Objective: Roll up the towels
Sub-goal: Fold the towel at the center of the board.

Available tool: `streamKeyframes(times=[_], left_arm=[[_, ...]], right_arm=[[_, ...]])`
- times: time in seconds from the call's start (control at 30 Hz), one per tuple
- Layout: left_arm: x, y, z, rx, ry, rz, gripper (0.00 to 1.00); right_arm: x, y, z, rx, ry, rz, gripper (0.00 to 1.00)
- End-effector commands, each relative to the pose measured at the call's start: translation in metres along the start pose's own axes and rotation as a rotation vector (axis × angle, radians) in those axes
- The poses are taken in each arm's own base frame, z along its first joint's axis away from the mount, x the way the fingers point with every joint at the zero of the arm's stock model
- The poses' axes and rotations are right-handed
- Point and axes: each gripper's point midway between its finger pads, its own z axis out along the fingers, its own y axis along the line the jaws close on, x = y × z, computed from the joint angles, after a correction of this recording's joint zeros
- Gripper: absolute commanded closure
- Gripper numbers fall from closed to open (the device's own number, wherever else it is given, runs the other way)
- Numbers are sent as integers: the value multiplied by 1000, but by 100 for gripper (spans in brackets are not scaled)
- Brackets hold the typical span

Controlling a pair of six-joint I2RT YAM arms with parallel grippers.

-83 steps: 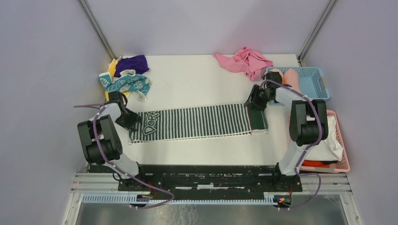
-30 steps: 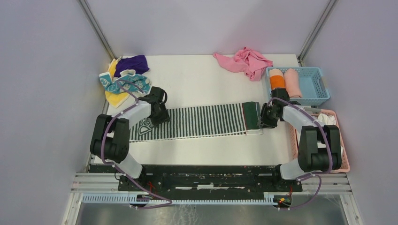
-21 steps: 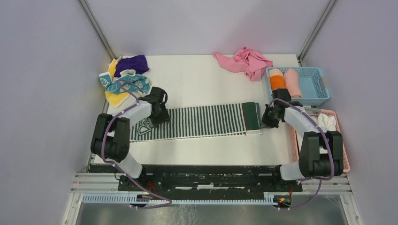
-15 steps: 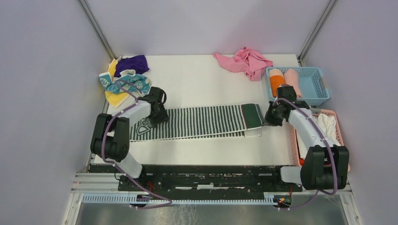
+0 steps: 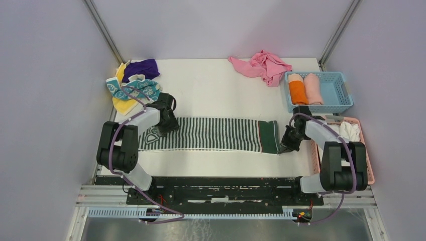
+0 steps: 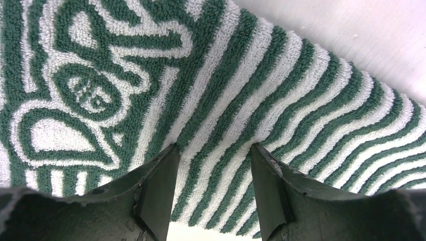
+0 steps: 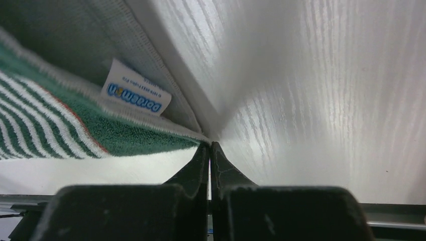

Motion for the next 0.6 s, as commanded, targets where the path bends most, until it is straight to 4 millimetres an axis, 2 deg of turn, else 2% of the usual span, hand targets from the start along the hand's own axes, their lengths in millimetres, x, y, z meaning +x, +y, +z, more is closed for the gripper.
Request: streamKeyframes(times=[0.0,0.1,0.2,0.33,0.43,0.57], left_arm=[[2,14,4,-61,16,34,37],[-8,3,-11,-22,-24,54,37],[-18,-11,-35,14,-82,97,35],[-22,-41,-72,69,-171,187,28],[0,-79,-96,156,-200,287,28],[43,-123,-112,265,-181,414,30]], right_arm=[[-7,2,12,-11,-3,17,92],[-11,4,4,-14,-14,-8,75],[-30,11,-23,-27,-116,-38,60],[-56,31,-59,-98,-255,-92,53],[-72,59,-72,-223,-321,-129,52],[-88,98,-72,-360,-332,-159,56]])
